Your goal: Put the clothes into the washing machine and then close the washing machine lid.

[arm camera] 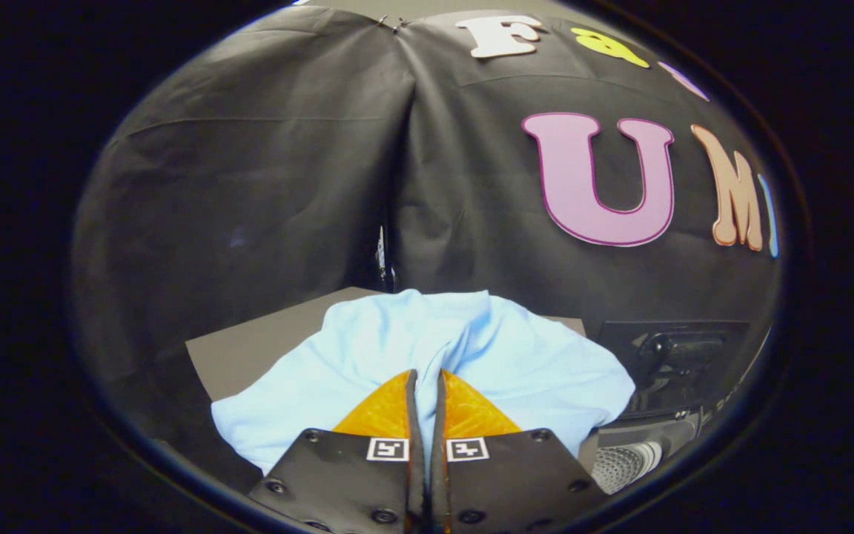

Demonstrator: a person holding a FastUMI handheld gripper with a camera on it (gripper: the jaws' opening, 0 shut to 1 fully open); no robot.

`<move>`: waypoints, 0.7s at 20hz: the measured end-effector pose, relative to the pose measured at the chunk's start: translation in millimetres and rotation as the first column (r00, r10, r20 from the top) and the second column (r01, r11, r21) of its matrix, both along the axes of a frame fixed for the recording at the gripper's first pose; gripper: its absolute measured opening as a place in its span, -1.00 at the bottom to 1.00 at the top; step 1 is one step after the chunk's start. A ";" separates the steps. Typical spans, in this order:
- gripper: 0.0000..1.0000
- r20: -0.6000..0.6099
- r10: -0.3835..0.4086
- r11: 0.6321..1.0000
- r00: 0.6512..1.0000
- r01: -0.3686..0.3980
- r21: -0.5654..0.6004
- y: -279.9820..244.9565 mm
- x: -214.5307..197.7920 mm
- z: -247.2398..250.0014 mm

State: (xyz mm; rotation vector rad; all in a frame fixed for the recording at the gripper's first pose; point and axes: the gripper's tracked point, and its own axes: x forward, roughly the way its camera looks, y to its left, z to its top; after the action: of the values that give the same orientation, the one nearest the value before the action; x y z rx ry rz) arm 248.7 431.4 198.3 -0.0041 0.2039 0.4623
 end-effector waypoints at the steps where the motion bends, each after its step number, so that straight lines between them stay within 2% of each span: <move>1: -0.92 0.006 -0.010 1.000 1.000 0.010 0.008 -6.6 0.2 3.3; 5: -0.92 0.042 -0.060 0.998 0.997 0.059 0.015 -40.4 2.2 18.2; 14: -0.92 0.102 -0.280 0.960 0.955 0.281 0.010 -162.6 15.2 35.6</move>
State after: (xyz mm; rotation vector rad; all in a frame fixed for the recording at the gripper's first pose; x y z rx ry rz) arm 263.8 268.8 233.8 -0.0036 0.1026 0.1773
